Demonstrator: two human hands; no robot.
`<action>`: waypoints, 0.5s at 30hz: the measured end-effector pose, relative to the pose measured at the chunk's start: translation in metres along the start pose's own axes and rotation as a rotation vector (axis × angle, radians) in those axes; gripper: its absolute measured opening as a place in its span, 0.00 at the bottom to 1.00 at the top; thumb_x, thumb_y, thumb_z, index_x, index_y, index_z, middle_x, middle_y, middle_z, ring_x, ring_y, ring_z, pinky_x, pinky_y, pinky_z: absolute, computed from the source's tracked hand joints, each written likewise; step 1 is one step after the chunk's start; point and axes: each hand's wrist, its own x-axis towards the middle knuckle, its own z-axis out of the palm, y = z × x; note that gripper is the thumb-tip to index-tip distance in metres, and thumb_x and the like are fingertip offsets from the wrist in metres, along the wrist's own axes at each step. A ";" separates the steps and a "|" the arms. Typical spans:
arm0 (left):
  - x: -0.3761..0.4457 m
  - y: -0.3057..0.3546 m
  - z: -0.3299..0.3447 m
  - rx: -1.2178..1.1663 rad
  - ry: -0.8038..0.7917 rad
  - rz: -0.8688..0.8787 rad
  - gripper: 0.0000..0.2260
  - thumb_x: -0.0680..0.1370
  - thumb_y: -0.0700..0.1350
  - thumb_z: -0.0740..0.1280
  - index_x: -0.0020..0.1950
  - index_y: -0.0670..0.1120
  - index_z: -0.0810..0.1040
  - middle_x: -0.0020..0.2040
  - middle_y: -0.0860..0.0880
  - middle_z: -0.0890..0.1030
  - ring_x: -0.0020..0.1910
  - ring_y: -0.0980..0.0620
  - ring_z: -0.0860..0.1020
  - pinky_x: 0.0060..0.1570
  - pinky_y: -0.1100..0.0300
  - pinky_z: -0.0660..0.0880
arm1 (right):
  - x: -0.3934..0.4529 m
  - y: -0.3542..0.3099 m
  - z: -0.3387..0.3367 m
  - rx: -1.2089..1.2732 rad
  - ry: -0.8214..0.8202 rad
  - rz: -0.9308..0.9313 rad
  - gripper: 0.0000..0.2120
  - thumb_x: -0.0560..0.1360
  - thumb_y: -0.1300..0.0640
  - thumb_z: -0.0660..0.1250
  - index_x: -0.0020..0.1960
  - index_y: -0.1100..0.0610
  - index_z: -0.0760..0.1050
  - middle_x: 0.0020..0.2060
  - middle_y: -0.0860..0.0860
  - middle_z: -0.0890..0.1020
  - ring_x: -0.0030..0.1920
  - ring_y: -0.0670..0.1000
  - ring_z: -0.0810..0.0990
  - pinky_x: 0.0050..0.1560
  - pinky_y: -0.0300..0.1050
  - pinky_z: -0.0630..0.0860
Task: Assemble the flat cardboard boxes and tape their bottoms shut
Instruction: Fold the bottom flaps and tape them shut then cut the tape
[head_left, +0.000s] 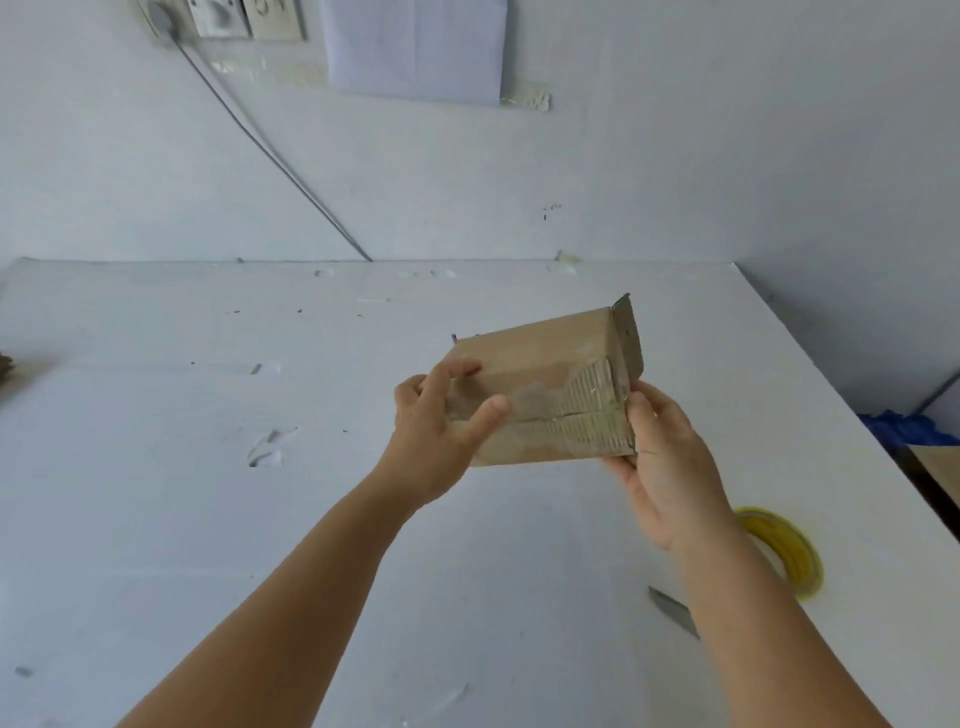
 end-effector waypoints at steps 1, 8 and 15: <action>0.010 0.003 0.001 0.048 0.007 0.015 0.25 0.68 0.69 0.64 0.63 0.65 0.69 0.70 0.49 0.59 0.72 0.50 0.57 0.68 0.51 0.64 | 0.006 -0.002 0.004 0.039 0.017 -0.014 0.17 0.78 0.54 0.63 0.66 0.55 0.70 0.55 0.55 0.82 0.54 0.51 0.81 0.58 0.50 0.76; 0.083 0.017 0.016 -0.066 -0.060 0.094 0.31 0.69 0.69 0.59 0.66 0.55 0.73 0.60 0.57 0.77 0.61 0.58 0.74 0.62 0.57 0.70 | 0.062 -0.014 0.034 -0.221 0.008 -0.213 0.19 0.73 0.62 0.67 0.63 0.53 0.76 0.52 0.47 0.84 0.54 0.47 0.82 0.57 0.45 0.76; 0.162 -0.001 0.042 0.033 0.077 0.060 0.21 0.74 0.39 0.65 0.66 0.50 0.75 0.59 0.55 0.79 0.55 0.57 0.78 0.58 0.60 0.75 | 0.126 -0.002 0.046 -0.518 0.143 -0.284 0.20 0.72 0.63 0.65 0.61 0.47 0.73 0.53 0.41 0.80 0.53 0.44 0.81 0.50 0.40 0.76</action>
